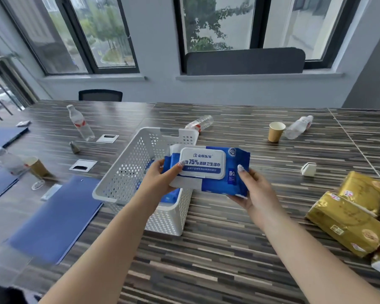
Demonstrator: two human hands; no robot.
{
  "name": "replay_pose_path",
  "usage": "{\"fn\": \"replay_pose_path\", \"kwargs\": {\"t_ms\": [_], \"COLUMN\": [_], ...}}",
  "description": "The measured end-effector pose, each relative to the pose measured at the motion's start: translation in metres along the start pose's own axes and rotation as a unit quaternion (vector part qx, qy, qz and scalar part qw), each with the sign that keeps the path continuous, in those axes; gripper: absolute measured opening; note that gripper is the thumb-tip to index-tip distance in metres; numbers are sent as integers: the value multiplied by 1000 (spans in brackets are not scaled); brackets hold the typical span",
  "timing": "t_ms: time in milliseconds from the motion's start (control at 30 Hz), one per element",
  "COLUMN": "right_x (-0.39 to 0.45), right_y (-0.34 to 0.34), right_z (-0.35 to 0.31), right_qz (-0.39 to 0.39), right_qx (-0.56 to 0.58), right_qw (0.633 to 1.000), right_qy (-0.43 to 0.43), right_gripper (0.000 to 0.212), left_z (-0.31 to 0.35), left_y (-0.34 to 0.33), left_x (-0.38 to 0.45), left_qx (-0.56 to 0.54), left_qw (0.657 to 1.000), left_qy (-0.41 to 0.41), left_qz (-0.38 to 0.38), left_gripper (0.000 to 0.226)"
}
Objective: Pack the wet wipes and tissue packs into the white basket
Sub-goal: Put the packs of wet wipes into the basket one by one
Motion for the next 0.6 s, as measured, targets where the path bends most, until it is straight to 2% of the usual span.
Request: {"fn": "replay_pose_path", "kwargs": {"t_ms": [100, 267, 367, 500, 600], "right_x": [10, 39, 58, 79, 93], "right_y": [-43, -105, -137, -164, -175], "right_z": [5, 22, 39, 70, 83], "right_qz": [-24, -3, 4, 23, 49], "right_qx": [-31, -52, -97, -134, -175], "right_qw": [999, 997, 989, 976, 966], "right_qy": [-18, -59, -107, -172, -184], "right_gripper": [36, 18, 20, 16, 20], "left_z": [7, 10, 5, -16, -35], "left_y": [39, 98, 132, 160, 165], "left_x": [13, 39, 58, 73, 74], "left_qx": [11, 36, 119, 300, 379], "left_qw": [1000, 999, 993, 949, 911], "left_qy": [-6, 19, 27, 68, 111], "left_qz": [-4, 20, -3, -63, -120], "left_gripper": [46, 42, 36, 35, 36]}}
Point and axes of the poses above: each hand's wrist, its own x-axis towards the middle knuckle, its own y-axis out of the back of the hand, z = x × y, the point moved 3 cm from there along x, towards the middle knuckle, and after that the axes turned 14 degrees about -y, right-handed, at the moved point
